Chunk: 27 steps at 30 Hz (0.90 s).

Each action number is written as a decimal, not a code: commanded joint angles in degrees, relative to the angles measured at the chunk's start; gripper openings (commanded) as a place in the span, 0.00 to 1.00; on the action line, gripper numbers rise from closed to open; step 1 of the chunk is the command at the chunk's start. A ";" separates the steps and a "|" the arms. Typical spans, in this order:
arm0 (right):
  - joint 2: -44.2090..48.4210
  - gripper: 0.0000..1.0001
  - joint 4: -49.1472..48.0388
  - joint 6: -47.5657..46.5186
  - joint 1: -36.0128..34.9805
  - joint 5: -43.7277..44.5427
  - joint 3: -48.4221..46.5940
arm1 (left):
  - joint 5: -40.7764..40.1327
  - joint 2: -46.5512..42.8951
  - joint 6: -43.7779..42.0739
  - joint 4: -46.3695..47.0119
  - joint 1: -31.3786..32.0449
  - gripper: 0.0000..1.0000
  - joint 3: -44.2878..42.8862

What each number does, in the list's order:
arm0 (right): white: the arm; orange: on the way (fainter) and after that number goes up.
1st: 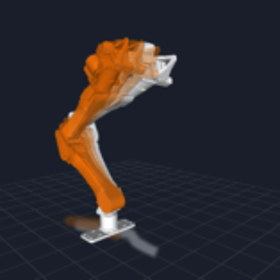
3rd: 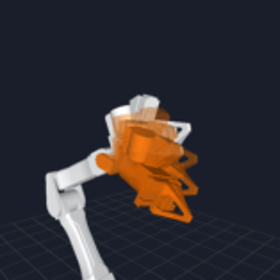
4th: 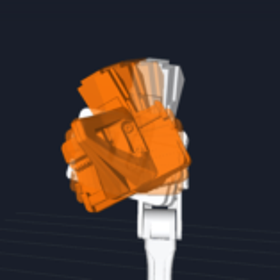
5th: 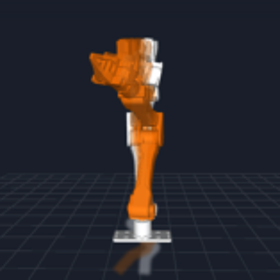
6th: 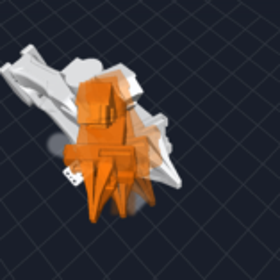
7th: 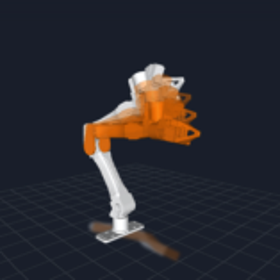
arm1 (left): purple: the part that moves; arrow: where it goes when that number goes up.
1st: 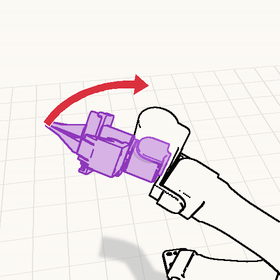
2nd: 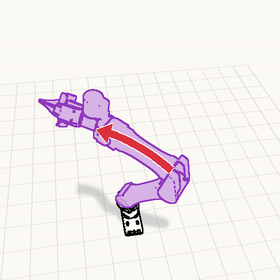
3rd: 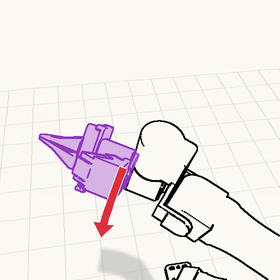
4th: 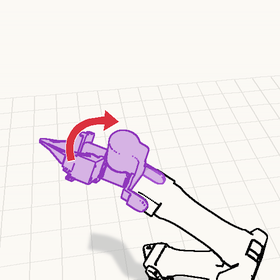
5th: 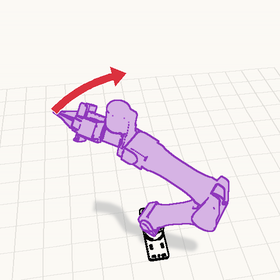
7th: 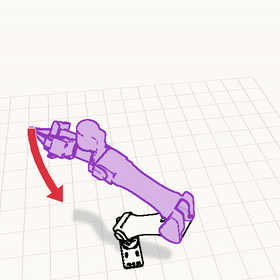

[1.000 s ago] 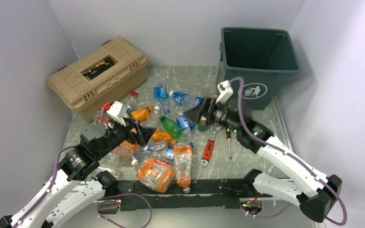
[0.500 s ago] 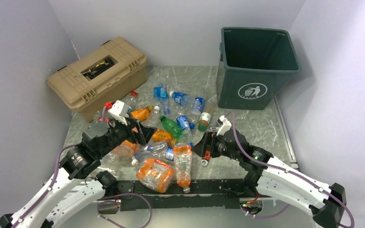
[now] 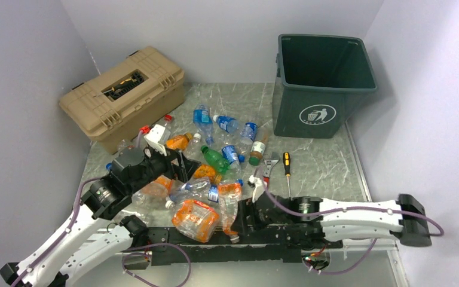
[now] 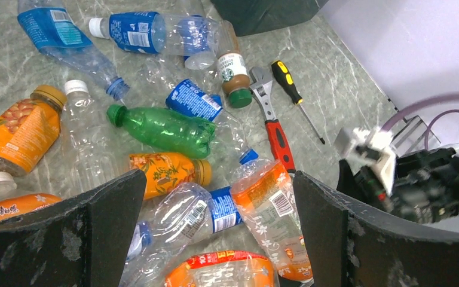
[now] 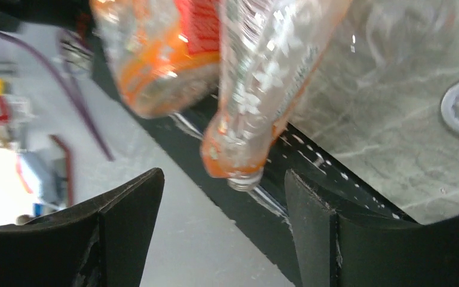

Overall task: Put the plastic bottles in the bin
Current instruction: Place the plastic bottle in the trash bin, then pick up the plastic bottle from the corner of the board.

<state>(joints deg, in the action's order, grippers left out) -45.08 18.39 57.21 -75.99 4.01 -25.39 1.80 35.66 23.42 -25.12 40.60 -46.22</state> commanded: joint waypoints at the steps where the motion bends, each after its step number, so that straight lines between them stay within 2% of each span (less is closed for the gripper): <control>1: -8.27 0.77 -0.16 6.38 -5.76 10.14 -1.12 | 1.58 1.50 -0.66 1.56 0.13 0.99 -1.55; 7: -15.17 0.74 0.97 8.29 -6.46 15.86 -3.07 | 2.26 2.79 -0.87 1.68 -0.01 0.98 -1.96; 11: -16.13 0.70 -2.76 5.17 -6.38 15.70 -3.14 | 2.44 1.98 -0.59 1.99 -0.03 0.98 -1.49; 20: -21.61 0.90 -5.68 0.26 -6.37 15.09 -7.44 | 3.75 1.45 -0.47 2.45 0.00 0.98 -1.46; 27: -23.59 0.92 -7.02 -2.17 -6.28 16.51 -9.49 | 4.45 0.73 -0.48 2.47 0.01 0.98 -1.33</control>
<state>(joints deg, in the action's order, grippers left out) -67.88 14.98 57.60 -82.17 18.44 -32.58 4.78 37.32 23.22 -24.71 40.58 -46.22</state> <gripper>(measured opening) 0.919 0.983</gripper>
